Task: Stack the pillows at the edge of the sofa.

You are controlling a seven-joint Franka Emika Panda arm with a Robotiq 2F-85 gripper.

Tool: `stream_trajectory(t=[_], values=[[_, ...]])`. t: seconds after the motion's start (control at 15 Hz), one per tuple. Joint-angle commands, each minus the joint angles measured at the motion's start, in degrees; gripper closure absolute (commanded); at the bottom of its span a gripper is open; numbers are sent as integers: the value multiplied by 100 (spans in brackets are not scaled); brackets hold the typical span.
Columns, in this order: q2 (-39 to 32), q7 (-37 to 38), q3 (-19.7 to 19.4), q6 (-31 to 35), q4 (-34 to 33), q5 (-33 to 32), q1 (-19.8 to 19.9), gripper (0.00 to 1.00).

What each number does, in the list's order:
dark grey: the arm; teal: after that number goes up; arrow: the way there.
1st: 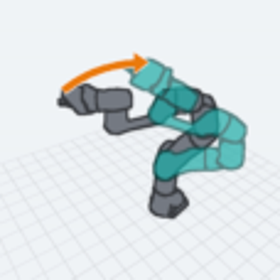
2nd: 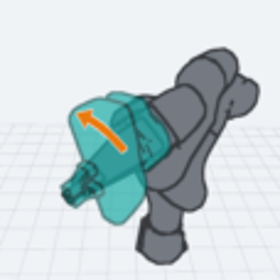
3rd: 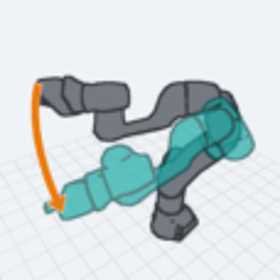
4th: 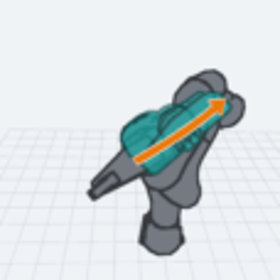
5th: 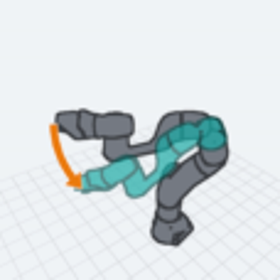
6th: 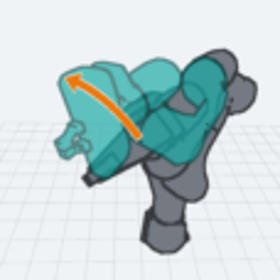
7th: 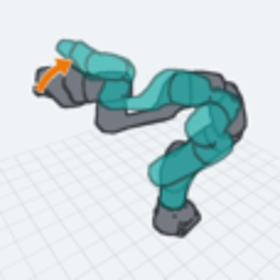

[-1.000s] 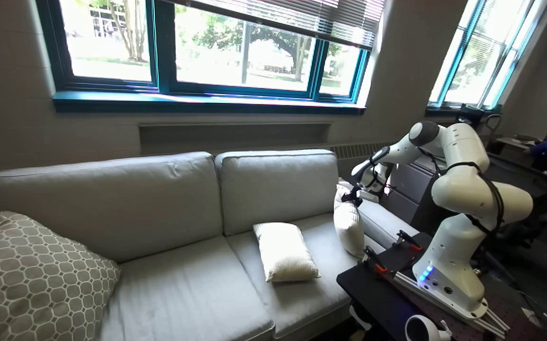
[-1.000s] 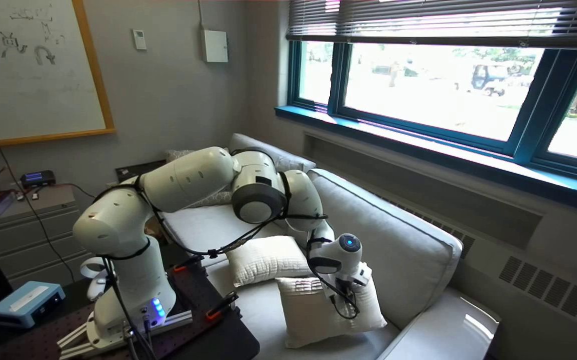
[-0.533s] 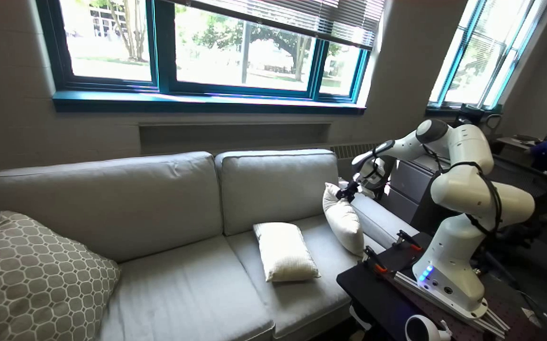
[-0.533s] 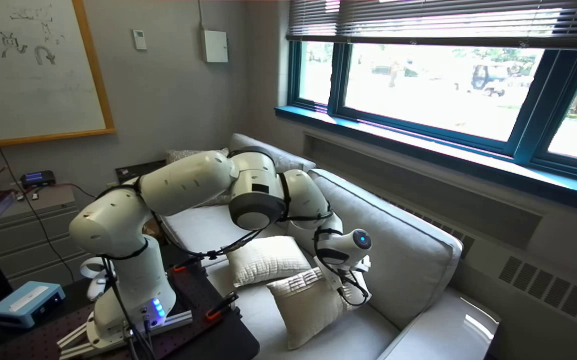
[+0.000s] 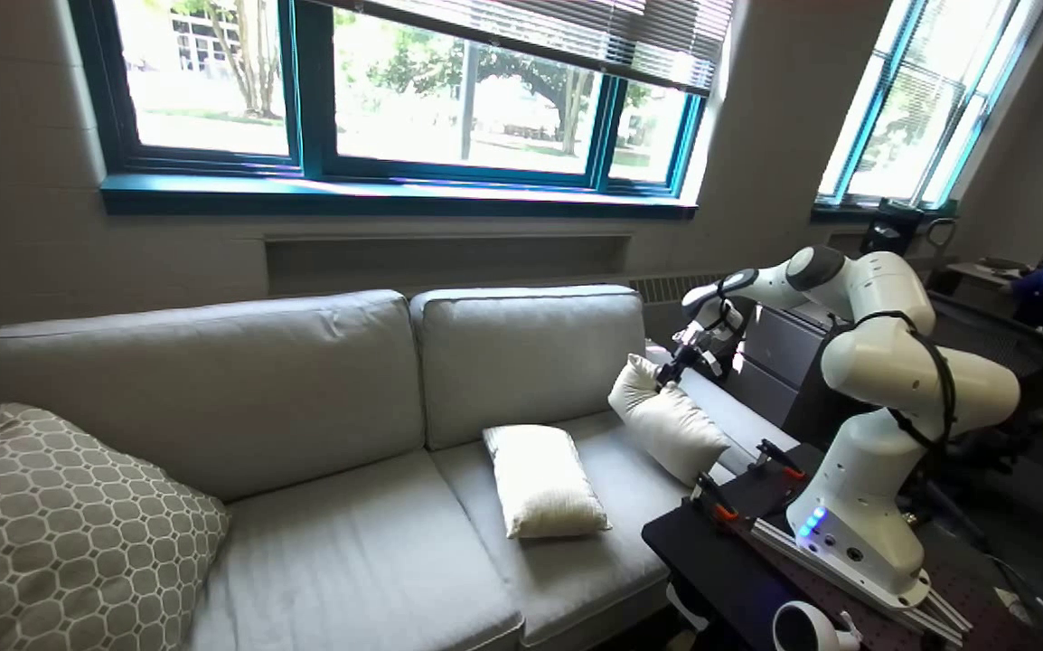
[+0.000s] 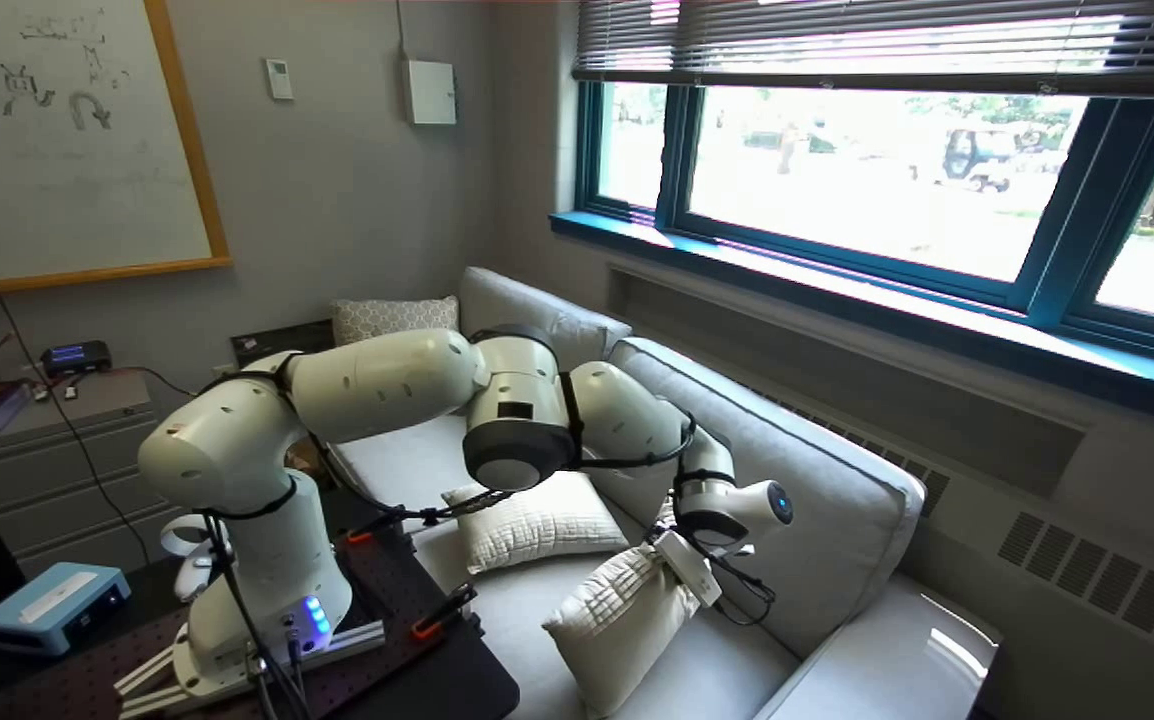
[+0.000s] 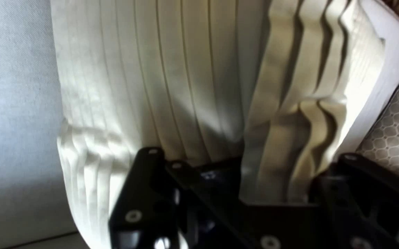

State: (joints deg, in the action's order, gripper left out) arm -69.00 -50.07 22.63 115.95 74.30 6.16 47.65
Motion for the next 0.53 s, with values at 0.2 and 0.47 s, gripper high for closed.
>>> stream_trajectory(t=[0.2, 0.47], values=[[-863, -206, -1153, -1632, -2265, -333, -756, 99], [-1245, 436, -1949, -1158, -3057, -307, -1186, 98]])
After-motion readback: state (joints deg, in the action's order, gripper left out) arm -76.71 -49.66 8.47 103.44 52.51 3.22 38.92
